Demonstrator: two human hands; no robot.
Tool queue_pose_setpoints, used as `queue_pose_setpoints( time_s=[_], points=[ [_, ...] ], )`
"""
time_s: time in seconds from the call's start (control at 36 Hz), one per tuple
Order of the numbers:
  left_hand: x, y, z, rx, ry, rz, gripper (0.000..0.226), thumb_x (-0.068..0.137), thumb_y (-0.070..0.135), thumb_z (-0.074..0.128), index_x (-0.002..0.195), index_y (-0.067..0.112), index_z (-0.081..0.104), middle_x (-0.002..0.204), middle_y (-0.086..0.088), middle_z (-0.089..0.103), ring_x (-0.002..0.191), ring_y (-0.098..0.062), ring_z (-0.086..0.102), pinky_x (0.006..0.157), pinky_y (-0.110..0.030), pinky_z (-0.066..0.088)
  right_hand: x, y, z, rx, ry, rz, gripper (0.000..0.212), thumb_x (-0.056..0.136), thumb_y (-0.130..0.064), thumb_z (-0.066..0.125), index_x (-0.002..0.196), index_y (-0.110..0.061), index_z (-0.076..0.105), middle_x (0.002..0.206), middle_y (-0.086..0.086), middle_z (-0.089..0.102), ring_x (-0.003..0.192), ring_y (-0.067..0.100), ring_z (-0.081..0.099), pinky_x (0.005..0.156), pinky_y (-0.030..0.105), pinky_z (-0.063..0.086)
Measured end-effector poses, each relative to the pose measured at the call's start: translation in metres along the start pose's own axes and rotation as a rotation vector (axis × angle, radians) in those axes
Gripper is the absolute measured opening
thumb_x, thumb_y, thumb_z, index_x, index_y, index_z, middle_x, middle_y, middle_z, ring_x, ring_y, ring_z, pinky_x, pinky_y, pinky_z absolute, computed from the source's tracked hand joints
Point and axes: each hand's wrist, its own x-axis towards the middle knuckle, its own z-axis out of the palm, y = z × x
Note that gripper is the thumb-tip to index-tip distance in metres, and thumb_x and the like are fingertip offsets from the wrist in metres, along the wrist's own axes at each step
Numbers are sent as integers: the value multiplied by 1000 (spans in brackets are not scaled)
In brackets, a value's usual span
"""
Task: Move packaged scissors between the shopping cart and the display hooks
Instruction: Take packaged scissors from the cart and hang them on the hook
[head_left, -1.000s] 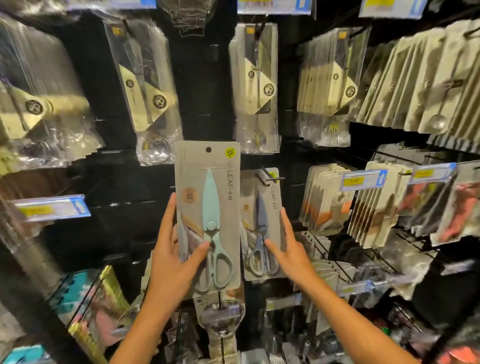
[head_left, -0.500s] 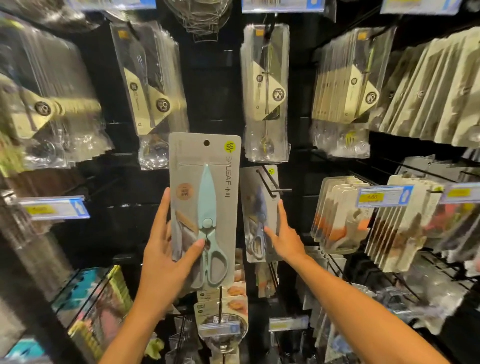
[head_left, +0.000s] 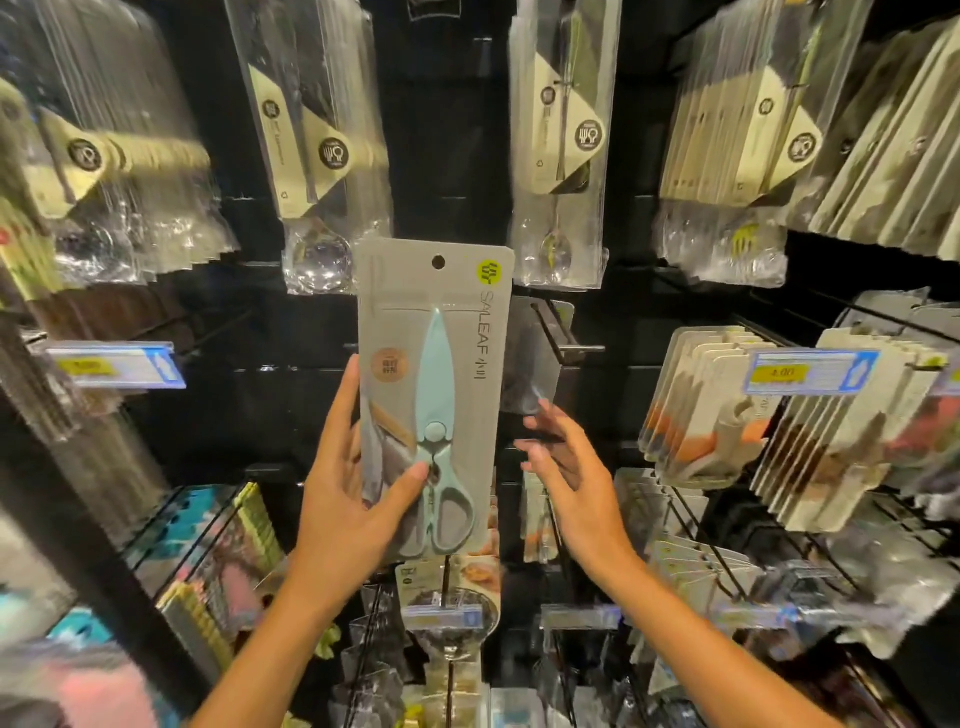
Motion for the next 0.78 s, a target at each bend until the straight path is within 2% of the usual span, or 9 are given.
queue_pose_setpoints(
  time_s=[0.08,0.19,0.28,0.33,0.44,0.58,0.78],
  points=[
    [-7,-4,5,23,-25,-14,99,86,5,75,158,44,18,158,22,36,140,-12,47,109,-40,49,-18,-26,1,54,-74,-54,54,102,-17,53,153,-25,37,128,-5,66,112,22,69,93,40,58],
    [-15,-11,14,25,-62,-53,99,86,6,75,157,46,18,161,22,31,144,-11,42,112,-45,46,-31,-36,-1,-38,-98,-80,63,99,-12,60,151,-38,35,124,-18,69,104,9,72,89,32,60],
    [-23,-19,17,-2,-107,-91,100,86,8,75,155,52,17,160,22,33,143,-10,44,109,-35,48,-39,-29,-3,-98,-50,-89,70,97,-6,63,149,-48,39,119,-21,70,101,7,73,87,36,61],
    [-28,-24,20,-21,-139,-122,101,86,8,75,156,51,15,157,25,37,140,-7,47,105,-26,49,-45,-23,-4,-96,-33,-60,71,97,-5,64,147,-48,40,117,-20,71,97,10,74,86,38,62],
    [-38,-34,25,33,-195,-161,103,86,10,76,157,45,11,138,44,45,128,6,53,103,-22,50,-59,-13,-7,-154,-3,-23,72,96,-5,64,148,-48,39,116,-31,68,102,1,71,92,27,58],
    [-46,-41,31,49,-251,-207,110,82,19,81,153,58,7,153,36,34,137,2,46,109,-34,49,-75,-2,-15,-173,36,42,69,97,-10,64,145,-53,40,119,-19,70,109,8,70,95,39,59],
    [-43,-40,56,16,-329,-216,110,86,14,79,151,63,6,157,27,34,139,-1,45,107,-40,51,-85,-2,-33,-183,114,75,68,98,-11,63,145,-53,40,115,-14,72,104,12,72,91,46,59]
  ],
)
